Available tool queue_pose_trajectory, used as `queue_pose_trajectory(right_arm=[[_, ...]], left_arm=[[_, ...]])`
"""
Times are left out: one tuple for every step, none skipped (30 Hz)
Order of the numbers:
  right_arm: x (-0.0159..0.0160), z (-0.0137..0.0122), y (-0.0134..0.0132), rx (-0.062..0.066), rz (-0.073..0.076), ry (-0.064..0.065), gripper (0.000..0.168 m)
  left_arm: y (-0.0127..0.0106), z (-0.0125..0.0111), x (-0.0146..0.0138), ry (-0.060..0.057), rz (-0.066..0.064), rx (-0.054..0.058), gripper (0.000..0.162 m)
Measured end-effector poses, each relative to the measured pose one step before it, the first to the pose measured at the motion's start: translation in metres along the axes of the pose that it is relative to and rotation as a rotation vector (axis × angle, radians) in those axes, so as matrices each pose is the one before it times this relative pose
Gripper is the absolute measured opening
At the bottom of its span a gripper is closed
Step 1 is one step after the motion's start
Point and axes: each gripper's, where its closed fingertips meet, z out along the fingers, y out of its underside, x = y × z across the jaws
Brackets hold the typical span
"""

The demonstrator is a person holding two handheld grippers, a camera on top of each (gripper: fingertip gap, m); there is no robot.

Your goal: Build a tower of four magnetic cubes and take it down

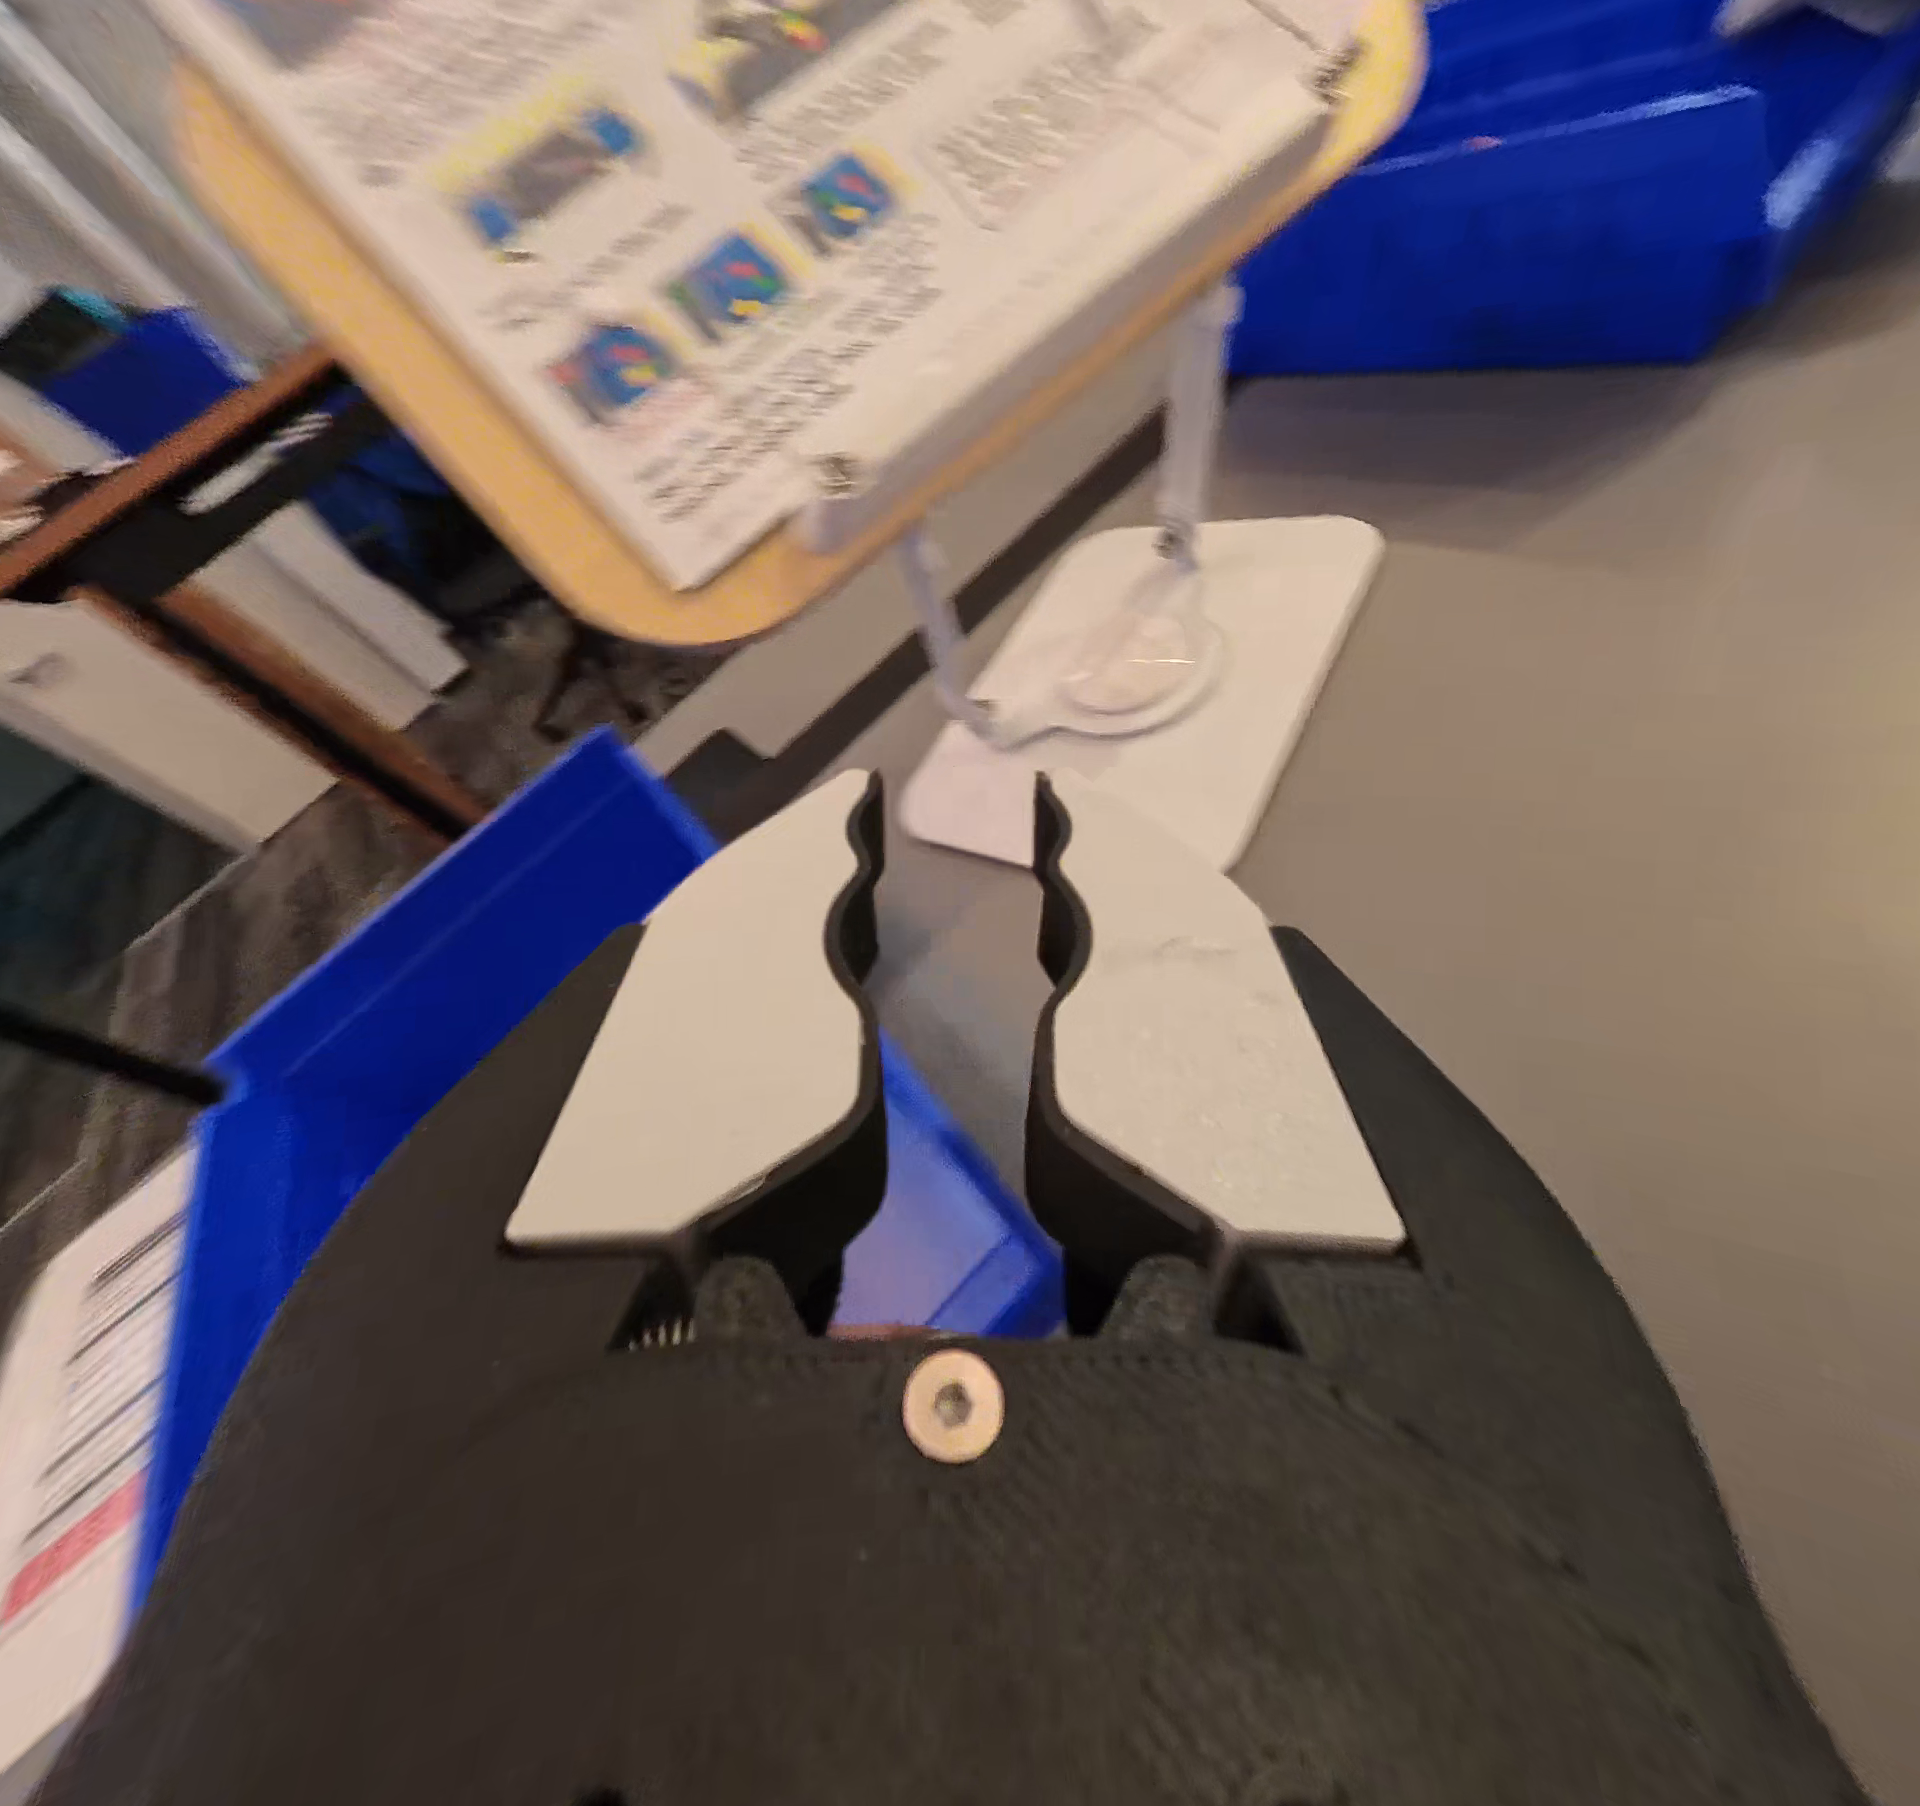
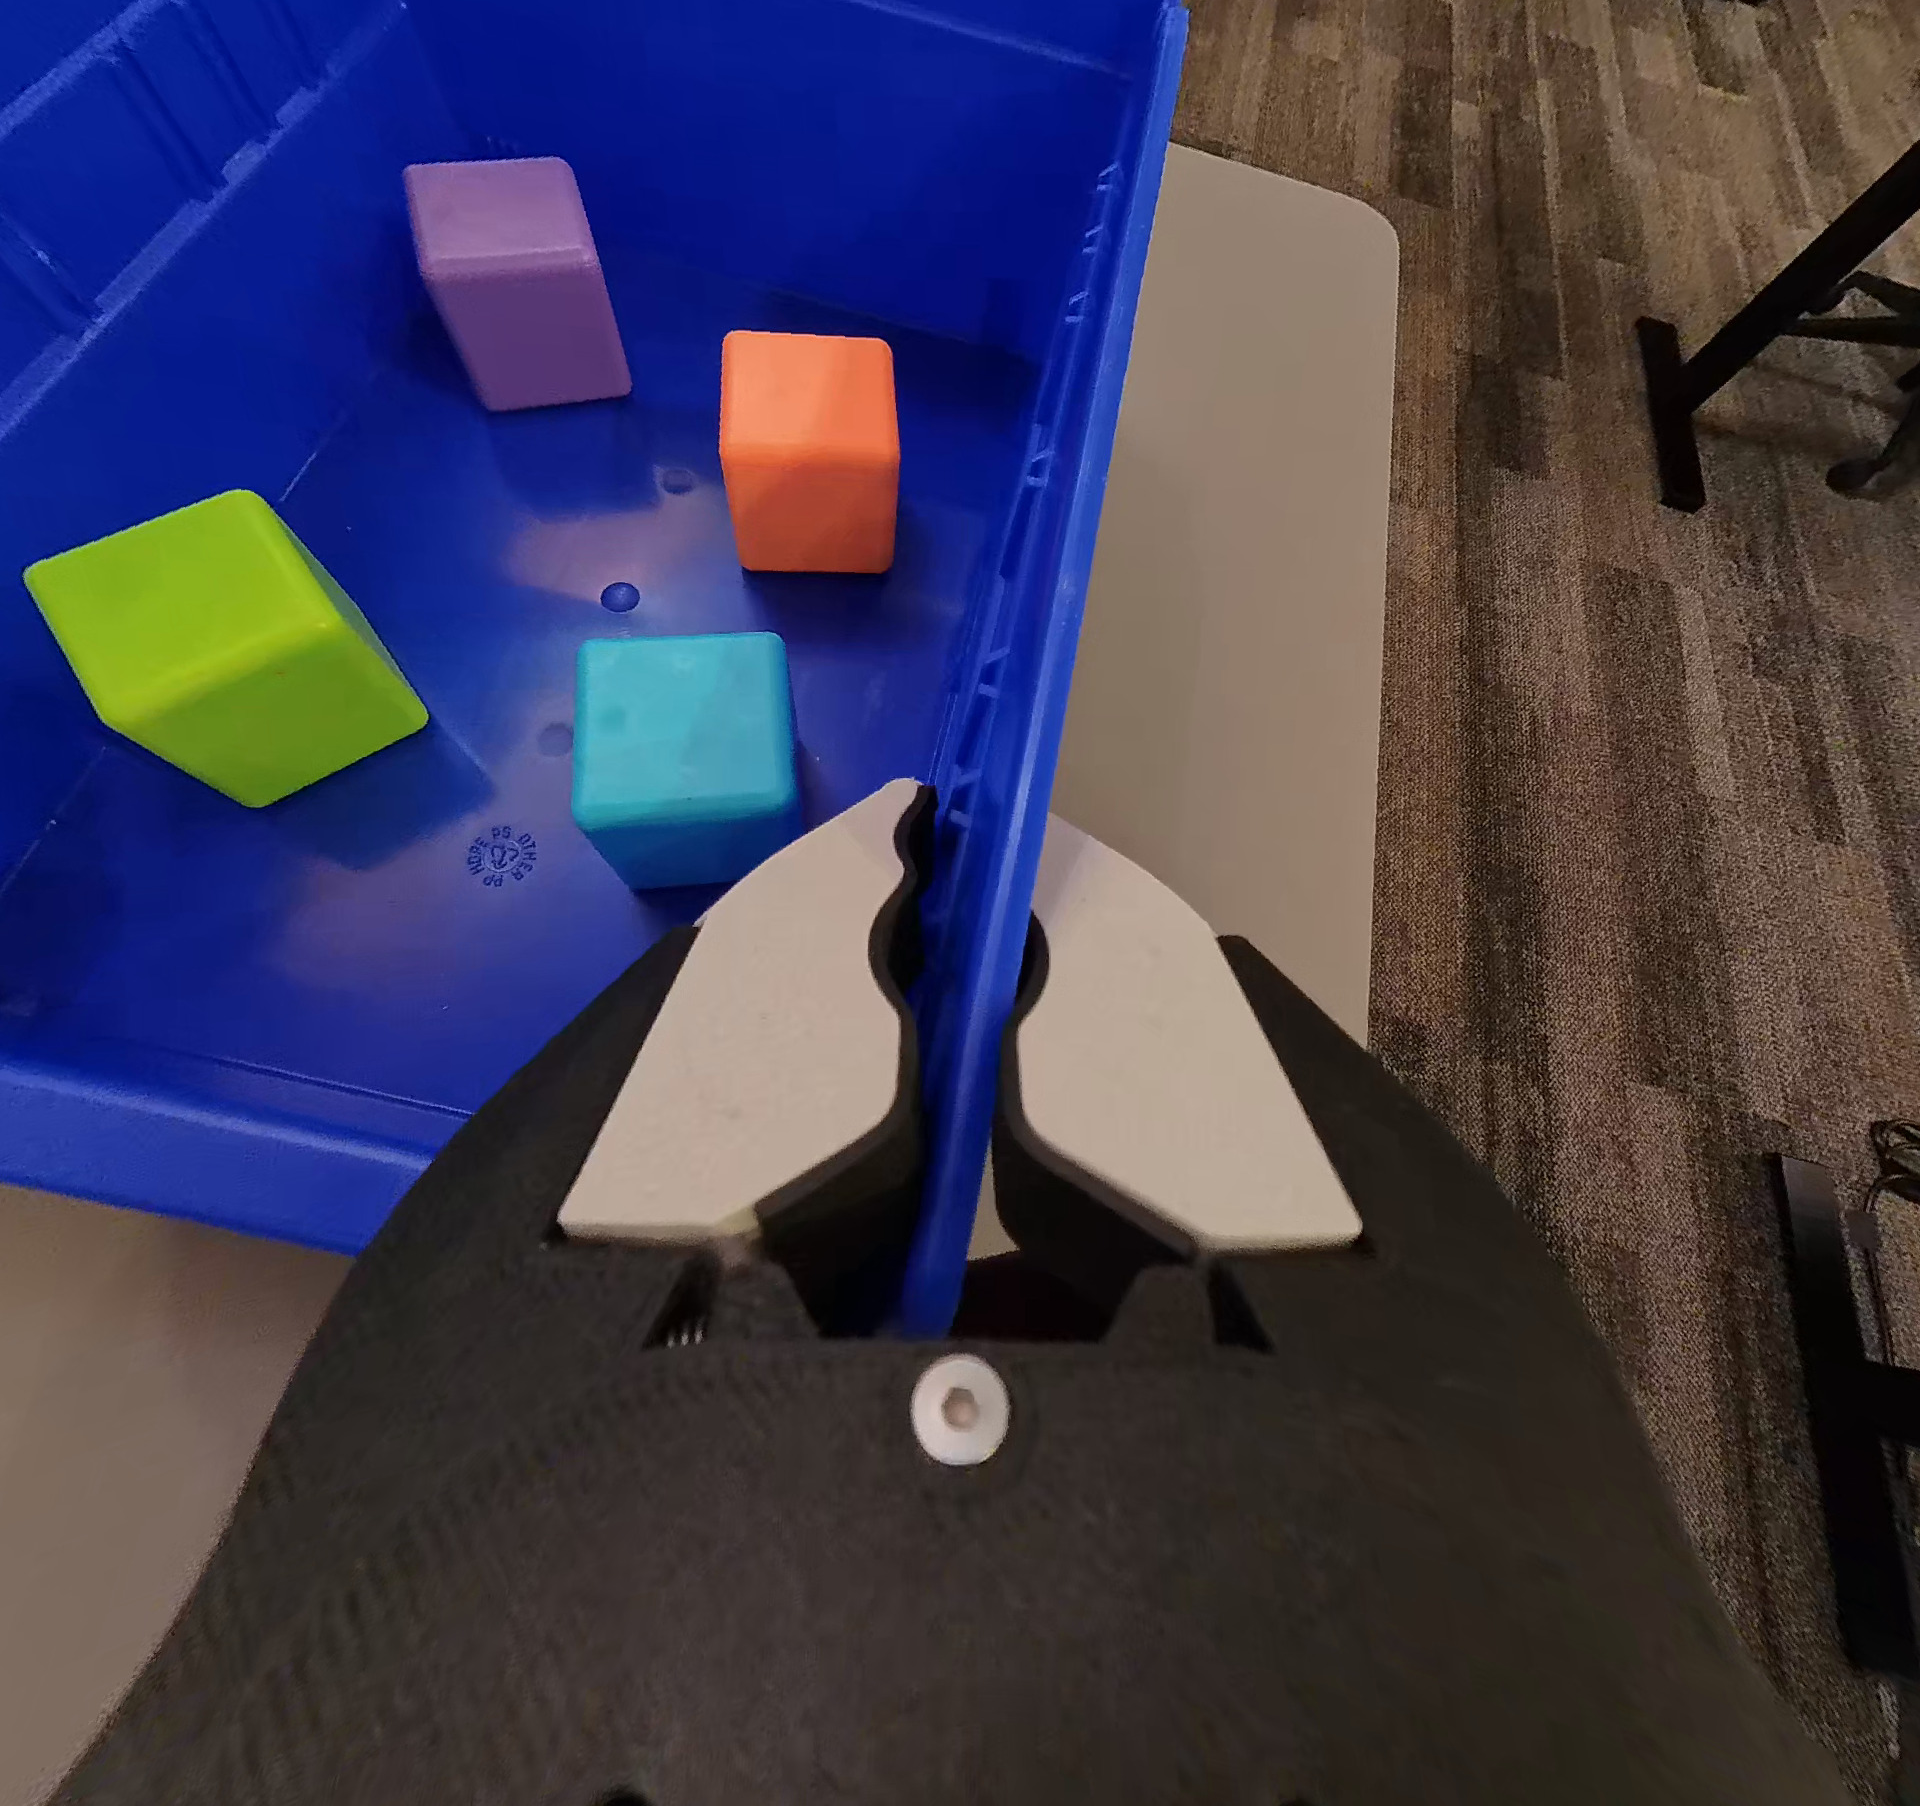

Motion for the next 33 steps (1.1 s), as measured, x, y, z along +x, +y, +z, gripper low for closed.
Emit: queue_pose_trajectory(right_arm=[[0.00002,0.00002,-0.00014,0.0015,-0.0009,-0.0002,0.01],[-0.00012,0.00002,-0.00005,-0.0001,-0.0016,0.0005,0.009],[-0.0001,-0.00004,0.00016,-0.0017,-0.0006,-0.0013,0.009],[-0.00004,-0.00007,-0.00005,-0.0001,0.0004,-0.001,0.009],[-0.00001,0.00004,-0.00007,0.0006,0.0004,0.0001,0.009],[0.00007,-0.00003,0.00006,-0.0005,-0.0001,0.0005,0.009],[0.00002,0.00001,-0.00002,0.0,-0.0003,0.0007,0.009],[0.00001,-0.00004,-0.00012,0.0016,-0.0001,0.0011,0.009],[0.00014,-0.00003,-0.00003,0.001,0.0009,0.0002,0.009],[-0.00009,0.00001,-0.00001,0.0001,0.0001,-0.0006,0.009],[-0.00006,0.00003,-0.00006,0.0003,-0.0001,0.0002,0.009],[0.00006,-0.00008,0.00005,-0.0001,-0.0003,0.0012,0.009],[0.0001,0.00003,0.00004,-0.0007,-0.0001,0.0006,0.009],[-0.0001,-0.00003,0.00005,-0.0004,0.0,-0.0008,0.009],[-0.00007,-0.00007,0.00003,0.0002,-0.0005,-0.0007,0.009],[-0.00005,0.00006,-0.00002,-0.0004,-0.0009,-0.0002,0.009],[-0.00004,-0.00003,0.00006,-0.0005,-0.0004,-0.0005,0.009],[-0.00005,0.00002,-0.00002,0.0003,0.0005,-0.0009,0.009],[-0.00005,-0.00005,0.0,0.0004,-0.0004,-0.0005,0.009],[0.00001,0.00001,-0.00002,0.0,-0.001,0.0003,0.009],[0.00001,0.00007,-0.00005,-0.0002,-0.0007,0.0003,0.009],[-0.00003,-0.00002,0.00003,-0.0002,-0.0003,-0.0004,0.009],[-0.00006,-0.00002,0.00004,-0.0001,0.0003,-0.001,0.009],[-0.00003,-0.00002,0.00004,-0.0001,-0.0003,-0.0011,0.009],[-0.00003,0.00007,-0.00003,-0.0002,-0.0006,-0.0007,0.01],[-0.00003,0.00001,-0.00002,0.0002,-0.0001,-0.0003,0.009],[0.00002,0.0,0.0,0.0,0.0,0.0002,0.009],[0.00006,-0.00001,0.00002,-0.0001,-0.0002,0.0003,0.009],[-0.00009,-0.00002,0.00003,-0.0004,0.0,0.0,0.009],[0.00001,0.00005,0.00001,-0.0005,0.0005,0.0003,0.01],[0.00003,-0.00001,0.00001,-0.0002,0.0001,0.001,0.009],[0.00002,0.0,-0.00001,-0.0001,-0.0006,0.0006,0.009],[-0.00004,0.0,0.00001,0.0001,0.0007,-0.0007,0.009]], left_arm=[[0.00215,-0.00799,-0.0176,-0.0537,-0.0149,0.0082,0.03],[0.00441,-0.00648,-0.01808,-0.0565,-0.014,-0.0006,0.033],[0.00497,-0.0053,-0.01844,-0.0585,-0.0159,0.0012,0.036],[0.00523,-0.00409,-0.01787,-0.056,-0.0173,0.0013,0.038],[0.00592,-0.00342,-0.01722,-0.0521,-0.0109,-0.0032,0.041],[0.00496,-0.00337,-0.01579,-0.0461,-0.0099,-0.0008,0.043],[0.00391,-0.00313,-0.01532,-0.0457,-0.0102,0.0043,0.046],[0.0037,-0.00273,-0.01665,-0.0577,-0.0053,0.0058,0.049],[0.00576,-0.00195,-0.0172,-0.0629,0.0017,-0.0055,0.049],[0.00724,-0.00109,-0.01446,-0.0452,-0.0019,-0.0152,0.048],[0.00714,-0.00015,-0.01107,-0.0237,-0.0122,-0.0141,0.048],[0.00794,0.00098,-0.00988,-0.0191,-0.0176,-0.0183,0.049],[0.00872,0.00184,-0.00987,-0.0239,-0.017,-0.0208,0.05],[0.00819,0.00247,-0.00791,-0.0153,-0.0184,-0.0139,0.05],[0.00841,0.00337,-0.00429,0.0051,-0.0231,-0.0148,0.049],[0.00922,0.00427,-0.00224,0.014,-0.0262,-0.0194,0.05],[0.01024,0.00529,-0.00144,0.0154,-0.0174,-0.0285,0.055],[0.00946,0.00454,-0.00334,-0.0025,-0.01,-0.0278,0.058],[0.00678,0.00347,-0.00363,-0.0115,-0.0062,-0.0166,0.059],[0.00485,0.00259,-0.00272,-0.0089,-0.0055,-0.0105,0.06],[0.00432,0.00226,-0.00084,0.0043,-0.0088,-0.0147,0.061],[0.00447,0.00229,0.0006,0.0128,-0.0106,-0.0182,0.061],[0.00444,0.0022,-0.00025,0.0028,-0.0078,-0.0161,0.062],[0.00276,0.0018,-0.00125,-0.0105,0.0046,-0.005,0.061],[0.00312,0.00173,-0.00131,-0.0118,0.0147,-0.0112,0.061],[0.0032,0.00206,-0.00004,-0.002,0.0121,-0.0133,0.059],[0.00331,0.00226,0.0,-0.001,0.0038,-0.0114,0.056],[0.00387,0.00264,-0.0009,-0.0052,-0.0018,-0.0139,0.056],[0.00356,0.00274,0.00005,0.0007,0.0016,-0.0119,0.055],[0.00388,0.00269,-0.0001,-0.0018,0.0023,-0.0146,0.053],[0.00268,0.00223,-0.00134,-0.0116,0.0028,-0.0065,0.051],[0.00165,0.00173,-0.00215,-0.0164,0.006,-0.0006,0.048],[0.00024,0.0015,0.00029,0.0,0.0034,0.005,0.045]])
